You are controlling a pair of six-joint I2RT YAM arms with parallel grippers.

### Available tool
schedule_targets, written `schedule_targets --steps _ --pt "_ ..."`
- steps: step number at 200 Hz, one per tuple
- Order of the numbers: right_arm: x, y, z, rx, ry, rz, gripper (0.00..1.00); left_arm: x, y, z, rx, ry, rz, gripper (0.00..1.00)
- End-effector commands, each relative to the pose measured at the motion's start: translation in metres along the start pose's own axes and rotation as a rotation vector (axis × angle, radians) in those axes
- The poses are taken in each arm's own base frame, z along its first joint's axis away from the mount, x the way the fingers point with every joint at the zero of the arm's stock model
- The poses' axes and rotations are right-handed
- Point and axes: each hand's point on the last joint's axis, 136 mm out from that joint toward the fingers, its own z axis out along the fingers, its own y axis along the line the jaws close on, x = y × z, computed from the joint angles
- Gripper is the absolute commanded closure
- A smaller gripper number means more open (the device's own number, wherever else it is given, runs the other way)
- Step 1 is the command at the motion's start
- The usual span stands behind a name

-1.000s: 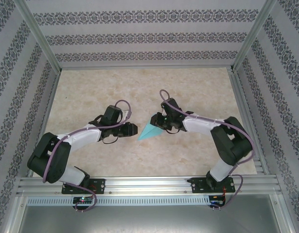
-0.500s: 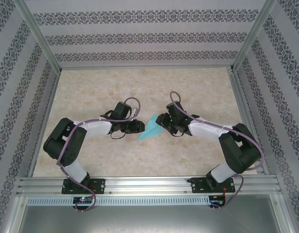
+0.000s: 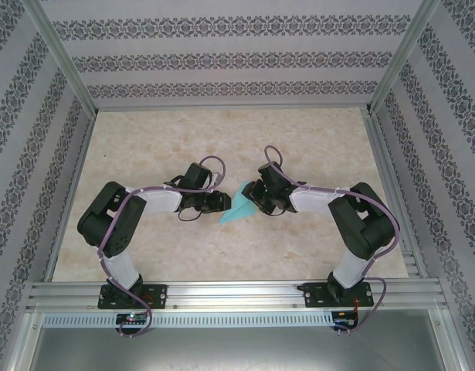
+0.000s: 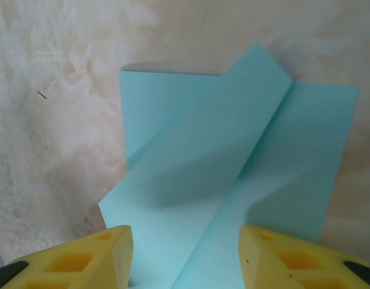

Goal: Fold a paper plane with a square sheet of paper (pick it up from the middle)
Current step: Turn over the paper at the center of the table.

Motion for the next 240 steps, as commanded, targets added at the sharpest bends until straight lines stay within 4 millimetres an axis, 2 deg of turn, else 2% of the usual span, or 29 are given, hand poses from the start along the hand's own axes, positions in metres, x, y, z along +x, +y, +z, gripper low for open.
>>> schedule_targets --steps 1,67,135,162,188,200,217,240 --pt "-0.001 0.019 0.004 -0.070 0.009 0.007 0.51 -0.011 -0.017 0.003 0.048 -0.026 0.021 0.60" --pt "-0.003 0.022 0.009 -0.111 0.000 0.018 0.53 -0.005 -0.018 0.008 0.089 -0.001 -0.014 0.55" --pt "0.001 0.028 0.013 -0.181 0.019 0.028 0.56 -0.003 -0.020 0.009 0.104 0.012 -0.021 0.55" --pt "0.010 0.028 0.017 -0.186 0.035 0.009 0.64 -0.004 -0.020 0.007 0.098 0.007 -0.024 0.55" --pt "0.012 0.025 0.018 -0.192 0.029 -0.007 0.82 -0.010 -0.018 -0.002 0.078 -0.023 -0.036 0.54" --pt "0.008 0.028 0.013 -0.218 0.012 -0.028 0.89 -0.014 -0.017 -0.010 0.080 -0.043 -0.048 0.51" --pt "-0.001 0.037 -0.003 -0.268 -0.031 -0.105 0.94 -0.020 -0.019 -0.025 0.102 -0.075 -0.058 0.45" --pt "-0.010 0.062 -0.042 -0.371 -0.094 -0.254 0.95 -0.025 -0.024 -0.045 0.143 -0.102 -0.052 0.30"
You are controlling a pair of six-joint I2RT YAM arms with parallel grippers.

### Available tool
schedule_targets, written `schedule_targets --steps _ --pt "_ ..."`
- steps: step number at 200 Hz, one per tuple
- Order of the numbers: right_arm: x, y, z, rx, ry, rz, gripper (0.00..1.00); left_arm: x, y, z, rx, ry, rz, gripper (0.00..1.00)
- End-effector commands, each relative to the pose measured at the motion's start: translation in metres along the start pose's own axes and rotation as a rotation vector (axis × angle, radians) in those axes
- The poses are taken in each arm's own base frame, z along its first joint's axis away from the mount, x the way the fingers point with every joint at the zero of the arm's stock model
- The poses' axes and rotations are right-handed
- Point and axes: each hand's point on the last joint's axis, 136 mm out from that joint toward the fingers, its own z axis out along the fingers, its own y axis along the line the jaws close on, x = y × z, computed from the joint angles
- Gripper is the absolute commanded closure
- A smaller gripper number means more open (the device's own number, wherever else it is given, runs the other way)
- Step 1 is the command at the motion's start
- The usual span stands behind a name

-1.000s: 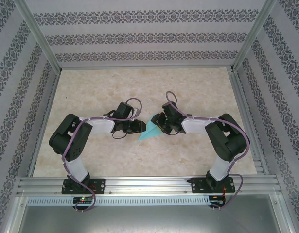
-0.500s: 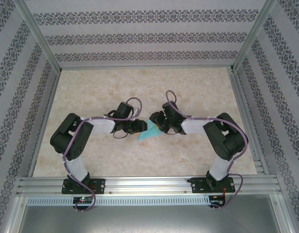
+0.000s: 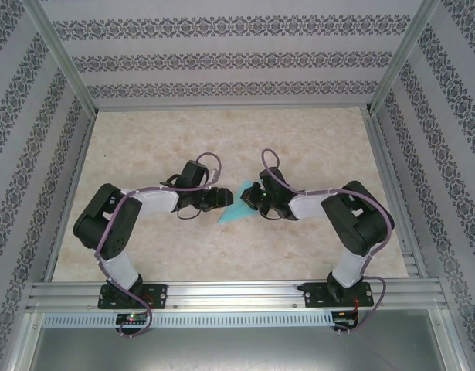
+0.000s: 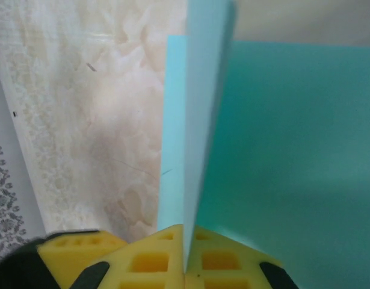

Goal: Fold a paper plane with a square sheet of paper (pick it up from the middle)
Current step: Turn over the paper at the center of the table.

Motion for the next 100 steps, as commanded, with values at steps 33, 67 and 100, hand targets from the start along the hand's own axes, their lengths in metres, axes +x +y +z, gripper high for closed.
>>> schedule_targets --steps 33,67,100 --pt "-0.032 0.086 -0.079 -0.345 -0.090 -0.295 0.96 -0.019 -0.041 -0.049 0.191 -0.097 0.029 0.11" --pt "-0.030 0.118 -0.105 -0.493 -0.037 -0.361 0.95 -0.022 -0.084 -0.069 0.393 -0.114 0.061 0.00" --pt "-0.024 0.139 -0.114 -0.579 0.018 -0.389 0.94 -0.023 -0.108 -0.081 0.504 -0.121 0.072 0.00"
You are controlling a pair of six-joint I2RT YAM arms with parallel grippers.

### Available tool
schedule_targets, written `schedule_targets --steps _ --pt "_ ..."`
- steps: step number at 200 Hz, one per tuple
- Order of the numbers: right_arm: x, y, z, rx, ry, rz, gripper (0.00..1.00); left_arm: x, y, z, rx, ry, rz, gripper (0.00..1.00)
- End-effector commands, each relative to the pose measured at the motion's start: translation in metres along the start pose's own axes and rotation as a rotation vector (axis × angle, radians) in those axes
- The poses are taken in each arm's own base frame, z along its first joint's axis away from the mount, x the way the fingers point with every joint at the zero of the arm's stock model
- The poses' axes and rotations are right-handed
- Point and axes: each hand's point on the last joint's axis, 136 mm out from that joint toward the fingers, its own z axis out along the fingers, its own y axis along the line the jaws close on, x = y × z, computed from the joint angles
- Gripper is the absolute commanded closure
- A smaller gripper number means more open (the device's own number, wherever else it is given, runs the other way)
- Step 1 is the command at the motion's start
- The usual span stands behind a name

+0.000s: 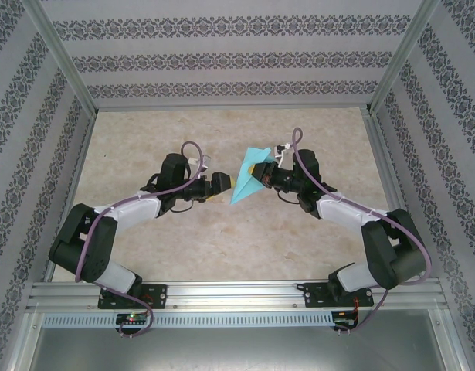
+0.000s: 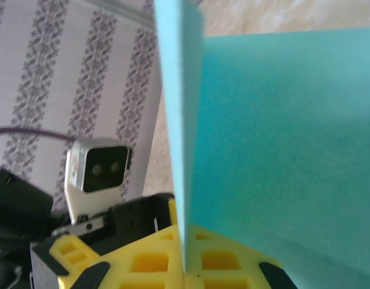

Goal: Fold a paper plane with a square sheet of paper (pick it up from the middle)
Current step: Turn over the paper at the center of the table.

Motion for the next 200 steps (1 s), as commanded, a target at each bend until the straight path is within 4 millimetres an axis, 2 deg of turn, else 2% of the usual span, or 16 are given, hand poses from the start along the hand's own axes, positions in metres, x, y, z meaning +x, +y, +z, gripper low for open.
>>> schedule_targets --steps 1,32,65,92,124,159,186,200 --pt "-0.003 0.040 0.001 -0.150 0.049 -0.084 0.94 -0.009 -0.042 -0.007 0.164 -0.023 0.046 0.00" --pt "-0.001 0.054 0.003 -0.228 0.083 -0.065 0.93 -0.011 -0.055 -0.005 0.209 -0.025 0.054 0.03" --pt "0.006 0.058 0.008 -0.263 0.125 -0.045 0.92 -0.013 -0.072 -0.003 0.264 -0.029 0.073 0.13" --pt "0.007 0.057 0.009 -0.270 0.130 -0.026 0.91 -0.014 -0.080 -0.004 0.289 -0.033 0.085 0.31" --pt "0.007 0.055 0.009 -0.265 0.136 -0.014 0.90 -0.013 -0.077 -0.003 0.266 -0.028 0.084 0.56" --pt "0.009 0.051 0.008 -0.239 0.147 0.002 0.87 -0.013 -0.076 -0.003 0.251 -0.028 0.081 0.77" --pt "0.006 0.039 0.003 -0.159 0.138 -0.006 0.77 -0.014 -0.074 -0.005 0.217 -0.039 0.088 0.89" --pt "0.005 0.027 -0.003 -0.077 0.124 -0.010 0.64 -0.015 -0.070 -0.005 0.186 -0.047 0.091 0.91"
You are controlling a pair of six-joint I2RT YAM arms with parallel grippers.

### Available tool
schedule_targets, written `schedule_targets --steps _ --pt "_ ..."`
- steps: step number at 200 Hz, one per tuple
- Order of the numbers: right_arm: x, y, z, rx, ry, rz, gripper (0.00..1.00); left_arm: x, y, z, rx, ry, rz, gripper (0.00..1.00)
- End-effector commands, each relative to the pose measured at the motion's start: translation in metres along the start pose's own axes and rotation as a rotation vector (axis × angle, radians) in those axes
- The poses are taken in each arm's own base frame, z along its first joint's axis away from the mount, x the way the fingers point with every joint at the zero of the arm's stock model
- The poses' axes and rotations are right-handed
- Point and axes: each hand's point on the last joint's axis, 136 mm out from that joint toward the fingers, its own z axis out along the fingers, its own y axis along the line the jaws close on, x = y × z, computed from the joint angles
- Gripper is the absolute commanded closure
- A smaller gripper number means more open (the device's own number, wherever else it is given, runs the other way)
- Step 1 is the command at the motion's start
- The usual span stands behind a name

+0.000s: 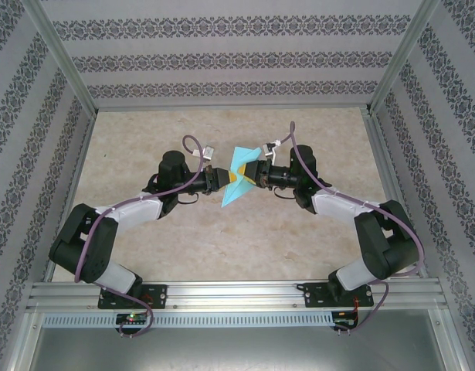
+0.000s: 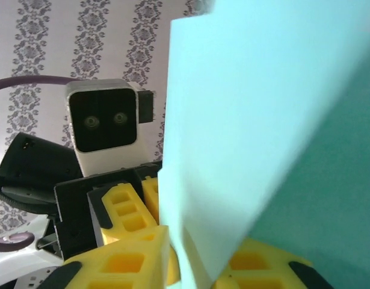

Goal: Fold a paper plane with a square sheet of paper (pick it up from the middle)
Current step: Turn over the paper at the center of the table.

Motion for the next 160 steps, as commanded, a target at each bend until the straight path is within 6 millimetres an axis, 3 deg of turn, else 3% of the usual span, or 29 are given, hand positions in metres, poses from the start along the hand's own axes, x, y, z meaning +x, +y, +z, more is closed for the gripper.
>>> schedule_targets --steps 1,31,52,74,130,160 --pt "-0.009 0.000 -0.013 0.091 -0.034 -0.055 0.62 -0.005 -0.014 -0.002 -0.020 -0.017 0.065 0.91" --pt "-0.012 -0.031 -0.041 0.341 -0.107 -0.094 0.38 -0.002 0.017 -0.012 -0.240 -0.006 0.101 0.91" --pt "-0.012 -0.048 -0.064 0.502 -0.163 -0.102 0.23 -0.001 0.047 -0.029 -0.508 0.008 0.146 0.90" --pt "-0.011 -0.057 -0.083 0.601 -0.218 -0.122 0.02 -0.002 0.062 -0.045 -0.798 0.043 0.261 0.89" --pt "-0.010 -0.077 -0.125 0.769 -0.368 -0.130 0.02 -0.019 0.071 -0.093 -1.438 0.034 0.478 0.88" --pt "-0.007 -0.092 -0.142 0.863 -0.401 -0.091 0.02 -0.018 0.080 -0.087 -1.602 0.065 0.541 0.86"
